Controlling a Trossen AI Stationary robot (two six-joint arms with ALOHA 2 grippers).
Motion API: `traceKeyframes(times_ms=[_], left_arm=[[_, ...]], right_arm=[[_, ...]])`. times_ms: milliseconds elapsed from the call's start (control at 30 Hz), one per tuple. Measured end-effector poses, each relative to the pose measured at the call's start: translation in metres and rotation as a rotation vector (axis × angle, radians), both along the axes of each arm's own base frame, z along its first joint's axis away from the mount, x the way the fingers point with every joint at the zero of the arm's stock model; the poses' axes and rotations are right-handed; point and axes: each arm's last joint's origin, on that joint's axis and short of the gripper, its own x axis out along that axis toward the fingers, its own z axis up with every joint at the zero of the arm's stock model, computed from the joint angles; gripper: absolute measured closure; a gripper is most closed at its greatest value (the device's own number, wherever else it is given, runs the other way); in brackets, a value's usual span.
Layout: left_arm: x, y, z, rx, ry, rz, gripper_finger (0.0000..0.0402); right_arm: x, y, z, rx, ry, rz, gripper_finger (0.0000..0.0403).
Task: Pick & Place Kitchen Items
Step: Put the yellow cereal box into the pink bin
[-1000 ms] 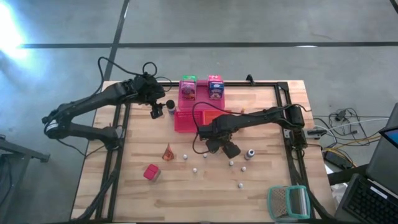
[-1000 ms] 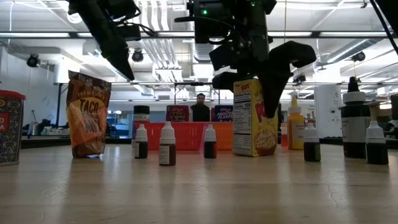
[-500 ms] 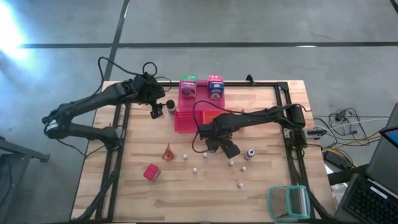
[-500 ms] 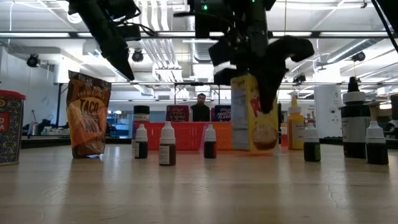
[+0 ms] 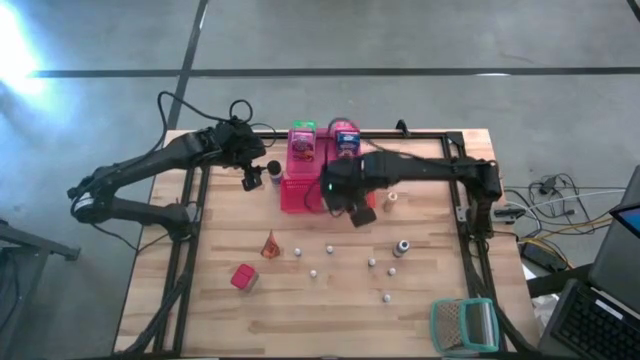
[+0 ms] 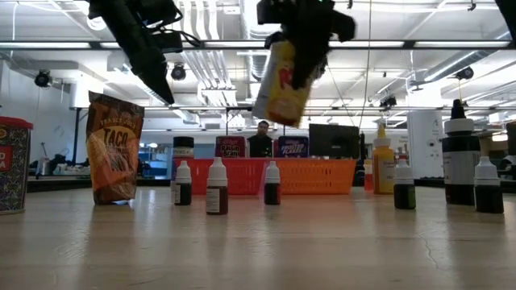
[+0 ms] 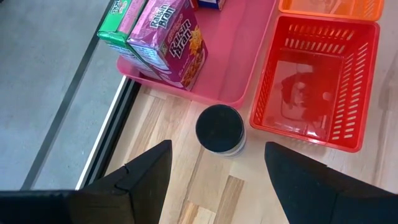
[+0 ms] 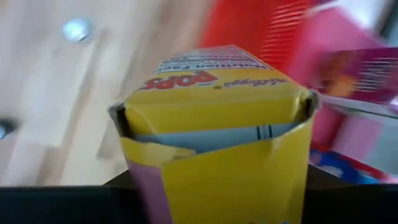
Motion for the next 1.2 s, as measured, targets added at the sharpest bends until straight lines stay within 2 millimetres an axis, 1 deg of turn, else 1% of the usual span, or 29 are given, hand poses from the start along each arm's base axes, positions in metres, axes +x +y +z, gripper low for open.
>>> traceKeyframes(times_ms=[167, 267, 367, 500, 700, 867, 1067, 1200], left_arm=[[0.0, 0.0, 0.0, 0.0, 0.0, 0.0, 0.014], [0.0, 0.0, 0.0, 0.0, 0.0, 0.0, 0.014], [0.0, 0.0, 0.0, 0.0, 0.0, 0.0, 0.014], [0.0, 0.0, 0.0, 0.0, 0.0, 0.0, 0.014], [0.0, 0.0, 0.0, 0.0, 0.0, 0.0, 0.014], [0.0, 0.0, 0.0, 0.0, 0.0, 0.0, 0.014], [0.0, 0.0, 0.0, 0.0, 0.0, 0.0, 0.014], [0.0, 0.0, 0.0, 0.0, 0.0, 0.0, 0.014]], right_arm=[[0.008, -0.04, 0.023, 0.076, -0.119, -0.152, 0.0257], [0.01, -0.063, 0.031, 0.078, -0.16, -0.204, 0.026], [0.014, -0.084, 0.033, 0.08, -0.182, -0.244, 0.0257], [0.022, -0.11, 0.019, 0.096, -0.158, -0.294, 0.0251], [0.031, -0.137, -0.009, 0.147, -0.079, -0.331, 0.0257], [0.039, -0.153, -0.03, 0.153, -0.043, -0.347, 0.026], [0.044, -0.17, -0.055, 0.16, -0.005, -0.37, 0.024], [0.047, -0.178, -0.066, 0.161, -0.002, -0.382, 0.0231]])
